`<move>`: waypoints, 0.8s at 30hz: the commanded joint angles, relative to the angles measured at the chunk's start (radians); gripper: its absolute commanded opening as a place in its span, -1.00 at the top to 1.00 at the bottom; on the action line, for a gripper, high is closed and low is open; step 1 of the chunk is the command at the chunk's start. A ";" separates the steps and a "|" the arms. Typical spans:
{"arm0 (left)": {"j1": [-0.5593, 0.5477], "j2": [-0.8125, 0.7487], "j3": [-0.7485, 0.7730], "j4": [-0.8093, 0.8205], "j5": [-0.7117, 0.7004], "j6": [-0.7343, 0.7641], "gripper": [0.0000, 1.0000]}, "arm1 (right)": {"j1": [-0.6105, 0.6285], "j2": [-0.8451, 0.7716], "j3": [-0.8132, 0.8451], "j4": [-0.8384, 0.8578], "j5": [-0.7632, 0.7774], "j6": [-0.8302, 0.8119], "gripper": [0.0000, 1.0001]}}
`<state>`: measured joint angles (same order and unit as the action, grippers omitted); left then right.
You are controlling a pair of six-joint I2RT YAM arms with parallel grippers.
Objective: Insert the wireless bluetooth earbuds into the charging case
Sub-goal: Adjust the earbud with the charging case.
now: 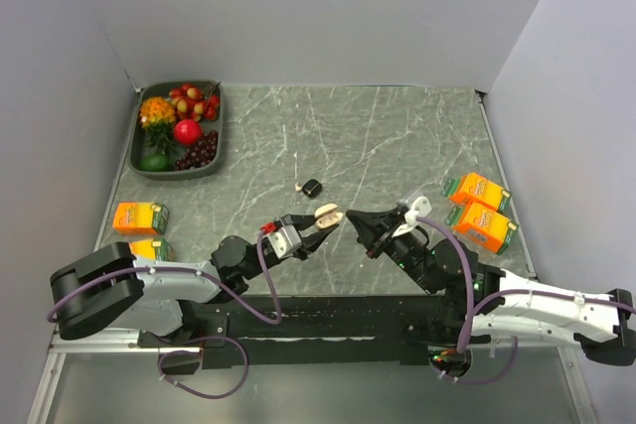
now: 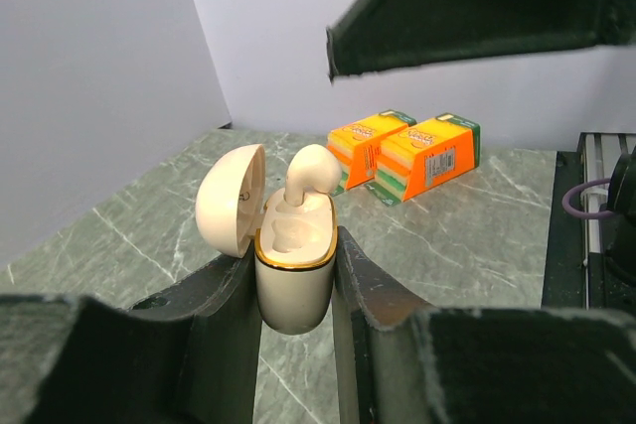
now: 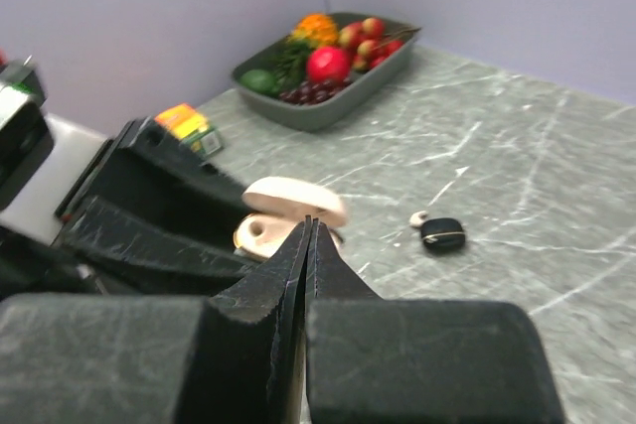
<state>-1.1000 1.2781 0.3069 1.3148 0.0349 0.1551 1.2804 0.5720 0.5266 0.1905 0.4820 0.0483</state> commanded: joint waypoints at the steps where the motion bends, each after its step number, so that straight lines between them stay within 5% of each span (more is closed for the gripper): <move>1: 0.003 -0.026 0.018 0.448 0.019 -0.014 0.98 | 0.004 0.031 0.070 -0.051 0.104 0.001 1.00; 24: 0.003 -0.017 0.003 0.472 0.014 -0.026 0.97 | 0.002 0.094 0.115 -0.100 0.084 0.032 1.00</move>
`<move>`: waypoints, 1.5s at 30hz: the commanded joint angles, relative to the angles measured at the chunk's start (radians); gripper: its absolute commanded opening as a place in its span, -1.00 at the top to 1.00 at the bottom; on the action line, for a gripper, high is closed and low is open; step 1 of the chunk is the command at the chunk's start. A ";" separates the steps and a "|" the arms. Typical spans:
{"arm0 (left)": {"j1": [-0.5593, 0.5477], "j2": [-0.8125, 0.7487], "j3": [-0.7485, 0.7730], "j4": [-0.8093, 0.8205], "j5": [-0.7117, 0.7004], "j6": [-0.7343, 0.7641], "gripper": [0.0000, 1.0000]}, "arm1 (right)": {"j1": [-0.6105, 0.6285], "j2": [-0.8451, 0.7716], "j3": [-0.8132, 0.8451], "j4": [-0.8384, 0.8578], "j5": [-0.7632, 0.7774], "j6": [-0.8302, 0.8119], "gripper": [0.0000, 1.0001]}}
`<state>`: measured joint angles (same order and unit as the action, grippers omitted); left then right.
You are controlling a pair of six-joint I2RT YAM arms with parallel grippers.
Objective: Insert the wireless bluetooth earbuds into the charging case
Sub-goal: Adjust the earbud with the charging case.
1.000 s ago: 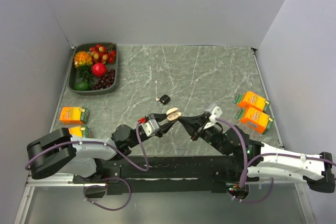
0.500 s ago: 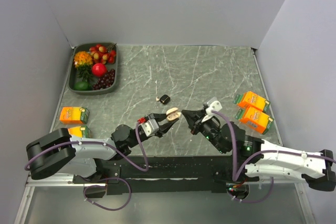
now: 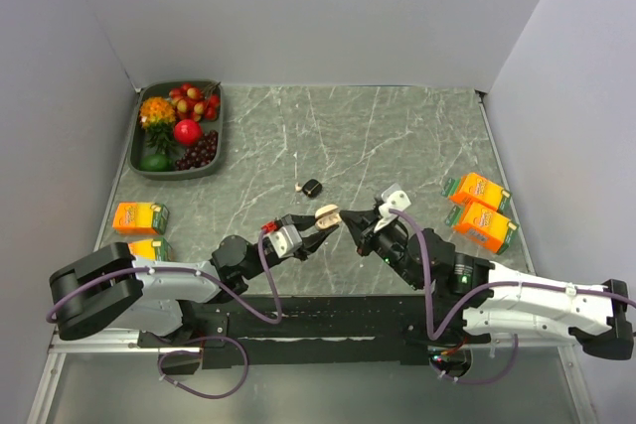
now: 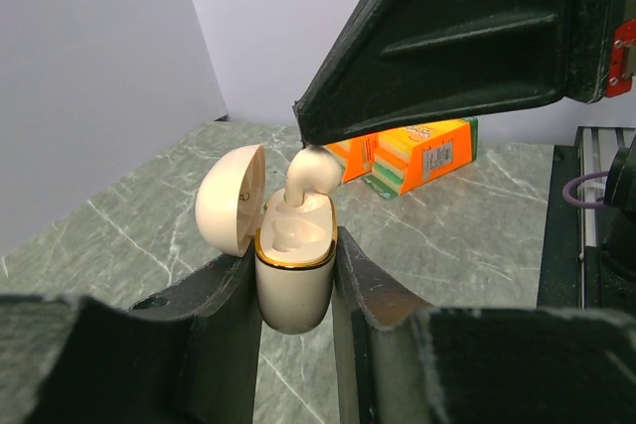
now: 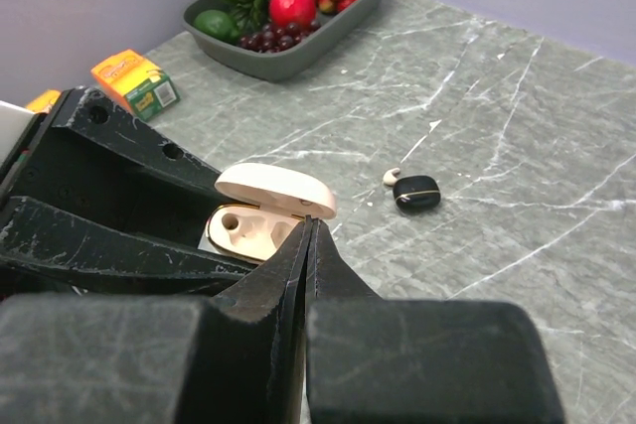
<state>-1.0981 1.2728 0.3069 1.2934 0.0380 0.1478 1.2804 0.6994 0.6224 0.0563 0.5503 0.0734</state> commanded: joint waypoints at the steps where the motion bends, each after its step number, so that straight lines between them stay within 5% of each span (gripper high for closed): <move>1: 0.001 -0.010 0.001 0.498 0.010 -0.019 0.97 | 0.002 -0.052 0.022 0.037 0.026 0.005 1.00; 2: 0.001 -0.010 -0.002 0.504 0.005 -0.019 0.98 | 0.000 -0.058 0.026 0.022 0.039 0.003 0.97; 5: 0.007 -0.012 -0.017 0.524 -0.009 -0.033 0.98 | -0.015 -0.067 0.062 -0.027 0.056 0.012 0.29; 6: 0.013 -0.010 -0.023 0.537 -0.007 -0.042 0.98 | -0.019 -0.069 0.074 -0.051 0.053 0.017 0.21; 20: 0.098 -0.067 -0.074 0.566 0.158 -0.231 0.98 | -0.222 -0.035 0.286 -0.412 -0.314 0.133 -0.20; 27: 0.106 -0.056 -0.077 0.566 0.163 -0.238 0.98 | -0.254 0.097 0.350 -0.481 -0.509 0.212 -0.24; 35: 0.107 -0.092 -0.089 0.547 0.169 -0.260 0.98 | -0.254 0.054 0.320 -0.490 -0.405 0.172 0.27; 40: 0.107 -0.136 -0.091 0.477 0.175 -0.263 0.98 | -0.257 0.075 0.356 -0.541 -0.454 0.155 -0.11; 45: 0.107 -0.142 -0.089 0.457 0.180 -0.263 0.98 | -0.256 0.132 0.362 -0.532 -0.509 0.170 -0.17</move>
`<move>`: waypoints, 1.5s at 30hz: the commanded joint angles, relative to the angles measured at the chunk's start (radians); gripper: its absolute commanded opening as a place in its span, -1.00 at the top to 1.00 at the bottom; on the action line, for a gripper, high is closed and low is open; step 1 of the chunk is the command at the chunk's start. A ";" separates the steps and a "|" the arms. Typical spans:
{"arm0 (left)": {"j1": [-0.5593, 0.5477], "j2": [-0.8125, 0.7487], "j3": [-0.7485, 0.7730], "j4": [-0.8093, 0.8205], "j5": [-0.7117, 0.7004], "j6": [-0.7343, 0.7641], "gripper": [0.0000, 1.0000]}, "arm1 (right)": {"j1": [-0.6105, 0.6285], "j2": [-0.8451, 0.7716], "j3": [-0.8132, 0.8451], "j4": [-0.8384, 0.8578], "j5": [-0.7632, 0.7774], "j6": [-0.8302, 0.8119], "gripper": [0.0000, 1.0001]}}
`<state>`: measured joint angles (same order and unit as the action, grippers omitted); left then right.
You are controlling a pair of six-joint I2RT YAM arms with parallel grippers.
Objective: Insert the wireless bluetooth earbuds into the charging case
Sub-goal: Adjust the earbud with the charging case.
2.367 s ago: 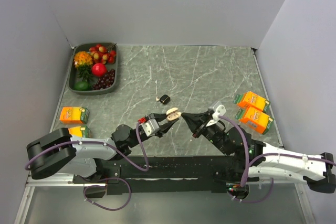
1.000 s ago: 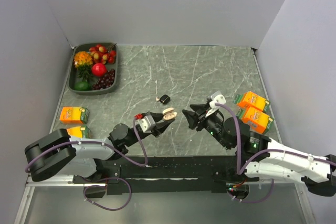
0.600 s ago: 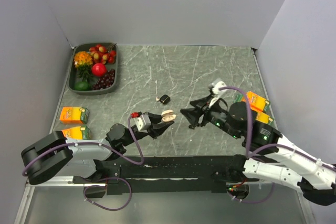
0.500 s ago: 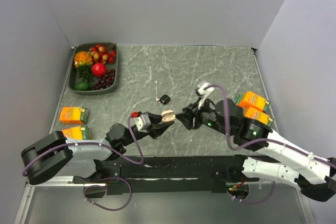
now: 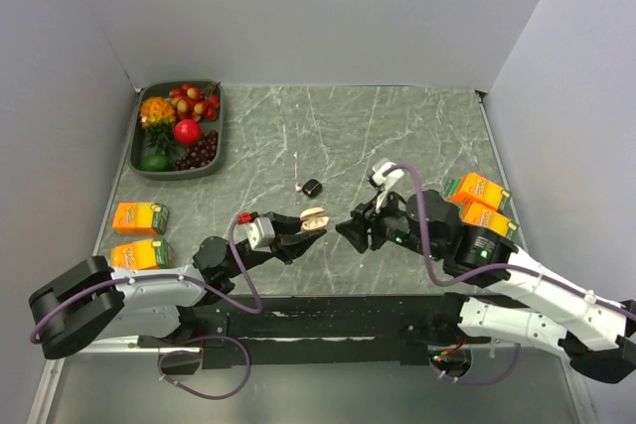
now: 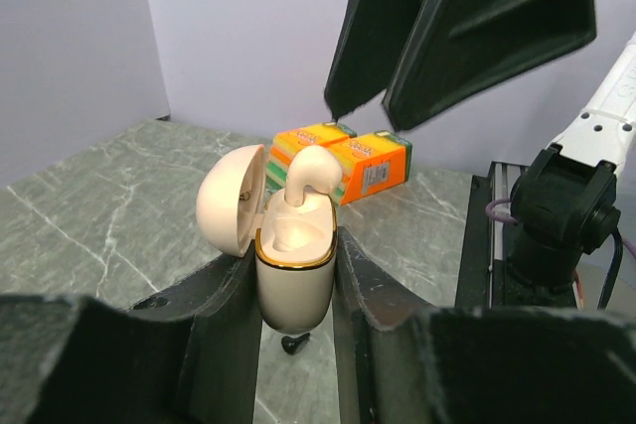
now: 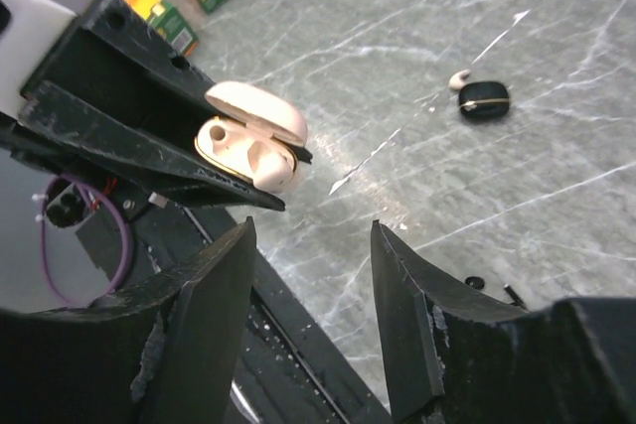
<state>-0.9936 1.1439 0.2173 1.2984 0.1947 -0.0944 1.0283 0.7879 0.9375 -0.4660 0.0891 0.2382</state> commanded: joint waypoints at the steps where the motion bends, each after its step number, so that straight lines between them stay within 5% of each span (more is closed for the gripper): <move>1: 0.003 -0.012 0.002 0.452 0.025 -0.022 0.98 | -0.004 0.050 0.046 -0.003 -0.049 0.012 -0.18; 15: 0.003 0.004 0.008 0.469 0.046 -0.048 0.97 | -0.005 0.057 0.027 0.055 -0.048 0.016 0.09; 45: 0.003 0.037 0.001 0.516 0.069 -0.094 0.97 | -0.001 0.140 0.063 0.095 -0.029 0.003 0.21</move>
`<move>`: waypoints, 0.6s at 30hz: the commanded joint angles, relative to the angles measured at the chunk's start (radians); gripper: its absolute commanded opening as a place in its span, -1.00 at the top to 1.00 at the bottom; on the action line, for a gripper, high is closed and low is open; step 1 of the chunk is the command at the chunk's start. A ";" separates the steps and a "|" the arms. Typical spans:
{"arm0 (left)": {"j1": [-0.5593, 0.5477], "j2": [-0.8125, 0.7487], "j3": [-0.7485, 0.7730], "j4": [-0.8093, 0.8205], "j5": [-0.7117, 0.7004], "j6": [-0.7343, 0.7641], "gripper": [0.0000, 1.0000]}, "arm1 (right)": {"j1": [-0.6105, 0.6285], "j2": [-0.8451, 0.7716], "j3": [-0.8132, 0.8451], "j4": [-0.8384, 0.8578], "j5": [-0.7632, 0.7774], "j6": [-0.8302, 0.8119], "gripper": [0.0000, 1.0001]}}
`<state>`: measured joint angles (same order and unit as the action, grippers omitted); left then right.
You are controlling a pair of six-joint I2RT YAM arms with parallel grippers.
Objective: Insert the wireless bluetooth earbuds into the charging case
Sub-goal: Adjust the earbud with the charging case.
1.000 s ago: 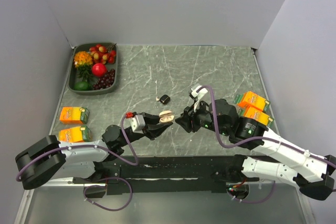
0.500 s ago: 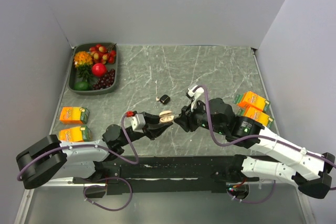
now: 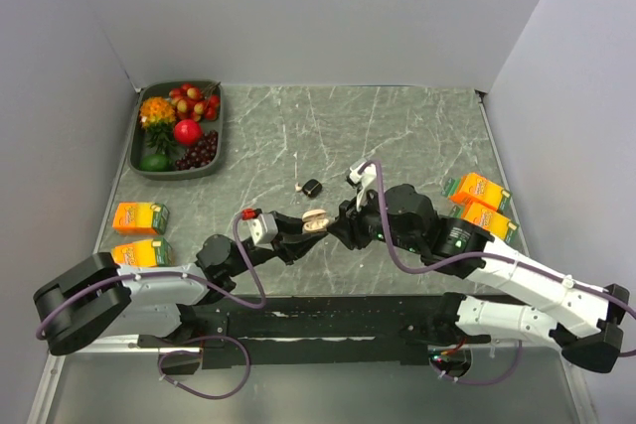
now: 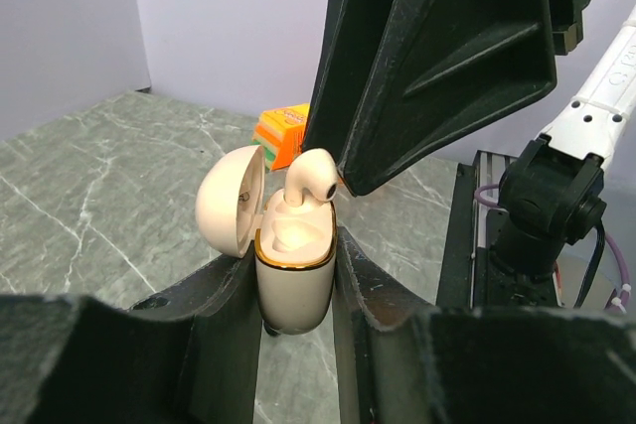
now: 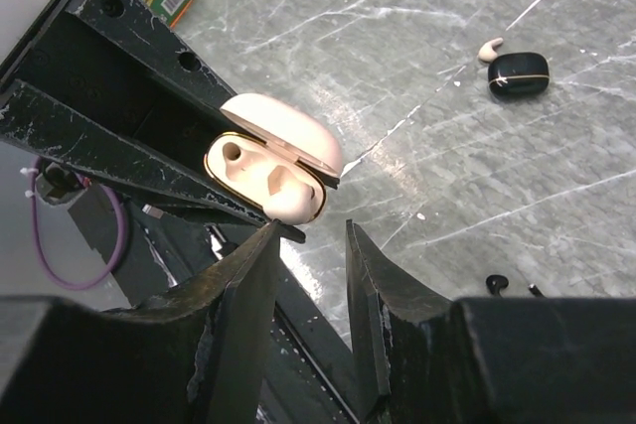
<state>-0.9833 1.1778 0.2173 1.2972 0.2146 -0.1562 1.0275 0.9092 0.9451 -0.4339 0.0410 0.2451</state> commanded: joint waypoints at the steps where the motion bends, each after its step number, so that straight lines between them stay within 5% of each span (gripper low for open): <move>1: -0.008 0.006 0.001 0.519 0.049 -0.034 0.97 | 0.000 0.025 0.058 0.064 0.022 -0.006 0.20; 18: -0.008 0.022 -0.002 0.547 0.040 -0.031 0.97 | 0.036 -0.030 0.083 0.020 0.112 -0.021 0.06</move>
<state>-0.9863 1.1954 0.2173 1.2968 0.2386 -0.1745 1.0557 0.9192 0.9733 -0.4152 0.1089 0.2371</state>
